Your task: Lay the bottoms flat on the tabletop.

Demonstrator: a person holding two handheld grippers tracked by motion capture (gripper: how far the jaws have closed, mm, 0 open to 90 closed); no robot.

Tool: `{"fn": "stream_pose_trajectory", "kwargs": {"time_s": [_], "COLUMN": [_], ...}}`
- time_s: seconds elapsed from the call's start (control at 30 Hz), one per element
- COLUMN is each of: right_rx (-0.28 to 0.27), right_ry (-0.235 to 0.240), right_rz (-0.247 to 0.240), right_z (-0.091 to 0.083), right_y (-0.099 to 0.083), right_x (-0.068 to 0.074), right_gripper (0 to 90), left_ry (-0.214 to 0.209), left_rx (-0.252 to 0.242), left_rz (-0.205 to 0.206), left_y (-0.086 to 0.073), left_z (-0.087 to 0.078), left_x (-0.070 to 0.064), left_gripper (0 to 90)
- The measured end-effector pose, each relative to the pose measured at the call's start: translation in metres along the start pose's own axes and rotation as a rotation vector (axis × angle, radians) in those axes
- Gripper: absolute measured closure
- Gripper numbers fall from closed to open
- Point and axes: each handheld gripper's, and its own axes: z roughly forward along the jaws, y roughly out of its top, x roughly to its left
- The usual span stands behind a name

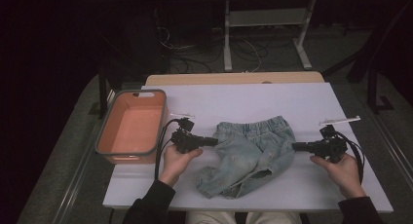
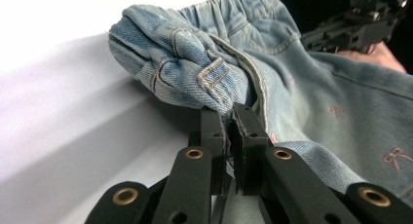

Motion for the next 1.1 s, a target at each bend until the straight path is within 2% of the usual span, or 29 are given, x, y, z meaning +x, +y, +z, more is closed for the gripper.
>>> {"fn": "stream_pose_trajectory", "kwargs": {"time_s": [0.17, 0.5, 0.77, 1.1], "right_rx": [0.007, 0.021, 0.032, 0.048], "right_ry": [-0.007, -0.028, -0.045, -0.064], "right_rz": [0.011, 0.043, 0.045, 0.023], "right_z": [0.005, 0.015, 0.023, 0.032], "right_y": [0.002, 0.005, 0.007, 0.014], "right_x": [-0.009, -0.026, -0.033, -0.037], "right_gripper": [88.1, 88.1, 87.9, 87.7], "left_ry": [0.032, 0.049, 0.055, 0.055], "left_rx": [0.031, 0.083, 0.100, 0.096], "left_rz": [0.019, 0.018, 0.011, 0.014], "left_y": [-0.001, -0.004, -0.005, -0.005], "left_z": [0.003, 0.014, 0.020, 0.022], "left_x": [0.000, 0.003, 0.006, 0.007], "left_gripper": [85.1, 85.0, 84.9, 84.8]}}
